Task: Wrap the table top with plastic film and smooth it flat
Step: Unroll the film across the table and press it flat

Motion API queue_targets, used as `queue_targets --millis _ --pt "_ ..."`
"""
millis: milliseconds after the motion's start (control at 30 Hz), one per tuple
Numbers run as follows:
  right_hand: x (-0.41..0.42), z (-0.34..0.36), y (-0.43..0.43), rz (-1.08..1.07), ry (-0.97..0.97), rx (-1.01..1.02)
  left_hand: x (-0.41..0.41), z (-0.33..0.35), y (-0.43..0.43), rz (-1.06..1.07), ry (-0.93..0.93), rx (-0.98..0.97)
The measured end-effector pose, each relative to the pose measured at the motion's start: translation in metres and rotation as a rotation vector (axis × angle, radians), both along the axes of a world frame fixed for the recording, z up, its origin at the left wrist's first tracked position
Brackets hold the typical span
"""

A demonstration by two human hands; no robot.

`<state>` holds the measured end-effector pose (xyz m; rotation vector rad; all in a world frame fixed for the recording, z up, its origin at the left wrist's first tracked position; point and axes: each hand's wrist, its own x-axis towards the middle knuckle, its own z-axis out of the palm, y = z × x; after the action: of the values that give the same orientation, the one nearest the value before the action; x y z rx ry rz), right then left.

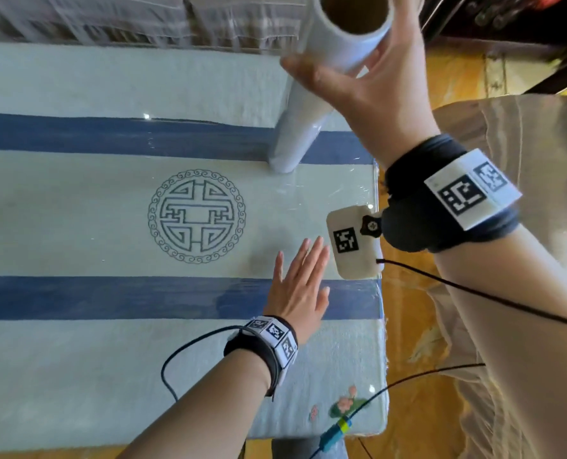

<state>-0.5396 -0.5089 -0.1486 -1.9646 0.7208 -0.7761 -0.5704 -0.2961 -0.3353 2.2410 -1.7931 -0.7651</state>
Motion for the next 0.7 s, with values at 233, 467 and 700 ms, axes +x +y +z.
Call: queue_targets --millis 233,467,700 --pt "-0.022 0.026 0.028 -0.013 0.011 -0.043 -0.016 0.015 0.044 0.060 -0.090 0.058" --pt "-0.044 0.107 0.054 -0.028 0.075 -0.081 -0.023 0.091 0.058 0.143 -0.178 -0.032" --pt "-0.071 0.196 0.086 -0.160 0.031 -0.174 0.011 0.221 0.066 0.425 -0.317 -0.313"
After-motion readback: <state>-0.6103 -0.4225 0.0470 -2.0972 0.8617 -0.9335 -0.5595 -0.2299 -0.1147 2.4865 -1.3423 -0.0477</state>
